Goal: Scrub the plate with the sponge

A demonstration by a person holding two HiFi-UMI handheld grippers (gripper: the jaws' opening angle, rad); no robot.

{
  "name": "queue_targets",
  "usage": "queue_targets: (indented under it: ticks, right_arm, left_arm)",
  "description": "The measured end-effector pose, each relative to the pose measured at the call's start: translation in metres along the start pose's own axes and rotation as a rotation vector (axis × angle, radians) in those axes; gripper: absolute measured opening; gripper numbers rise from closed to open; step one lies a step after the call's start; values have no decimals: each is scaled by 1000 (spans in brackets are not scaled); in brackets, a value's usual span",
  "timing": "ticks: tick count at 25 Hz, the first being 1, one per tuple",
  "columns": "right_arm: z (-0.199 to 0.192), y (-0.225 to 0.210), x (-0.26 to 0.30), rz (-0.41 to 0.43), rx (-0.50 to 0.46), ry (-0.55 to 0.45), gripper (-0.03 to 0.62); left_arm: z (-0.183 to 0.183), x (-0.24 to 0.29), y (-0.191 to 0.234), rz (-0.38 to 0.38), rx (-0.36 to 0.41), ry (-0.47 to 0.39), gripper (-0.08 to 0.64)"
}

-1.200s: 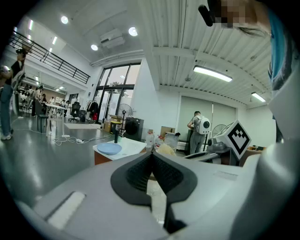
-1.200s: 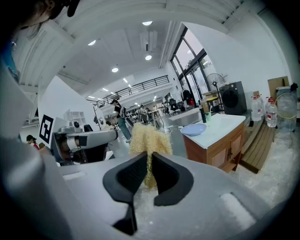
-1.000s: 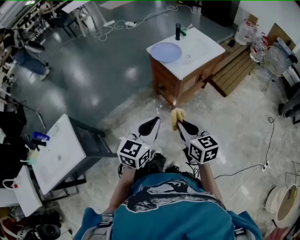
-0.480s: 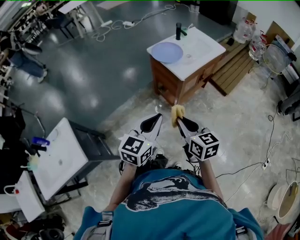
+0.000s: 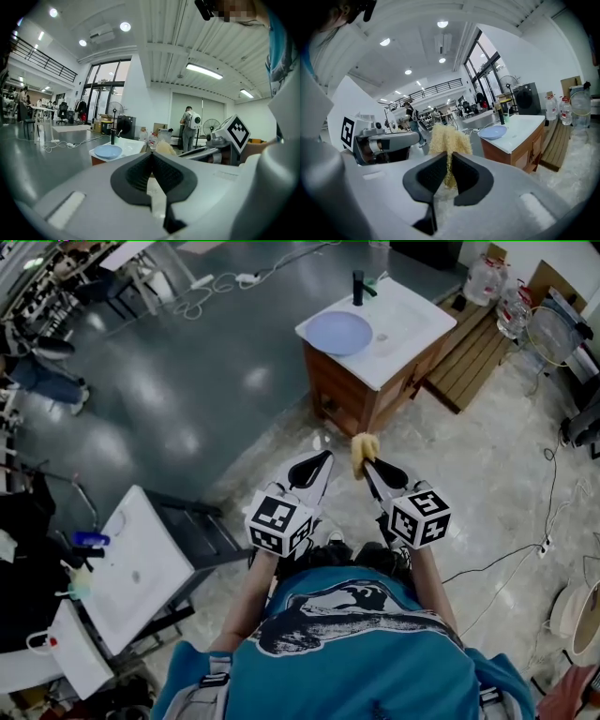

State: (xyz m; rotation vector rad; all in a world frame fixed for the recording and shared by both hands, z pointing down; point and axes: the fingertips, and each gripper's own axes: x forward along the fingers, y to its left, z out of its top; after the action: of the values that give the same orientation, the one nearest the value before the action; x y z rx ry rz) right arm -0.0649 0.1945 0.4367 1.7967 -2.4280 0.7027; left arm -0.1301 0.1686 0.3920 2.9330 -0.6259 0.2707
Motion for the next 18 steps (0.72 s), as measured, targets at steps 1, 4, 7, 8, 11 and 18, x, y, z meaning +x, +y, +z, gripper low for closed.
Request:
queue_targets:
  ticks: [1, 4, 7, 8, 11, 18]
  right_arm:
    - [0, -1, 1, -6, 3, 2, 32]
    - [-5, -6, 3, -22, 7, 13, 32]
    - [-11, -8, 10, -22, 20, 15, 32]
    - [-12, -9, 13, -21, 25, 16, 32]
    - [-13, -17, 21, -21, 36, 25, 32]
    - [3, -58, 48, 3, 47, 49, 32]
  left_arm:
    - [0, 2, 2, -8, 6, 2, 14]
    - [1, 9, 4, -25, -18, -11, 14]
    - [-5, 13, 8, -27, -51, -7, 14]
    - [-7, 15, 9, -26, -61, -3, 14]
    - [-15, 24, 13, -20, -94, 12, 14]
    - [-17, 61, 34, 21, -122, 41, 14]
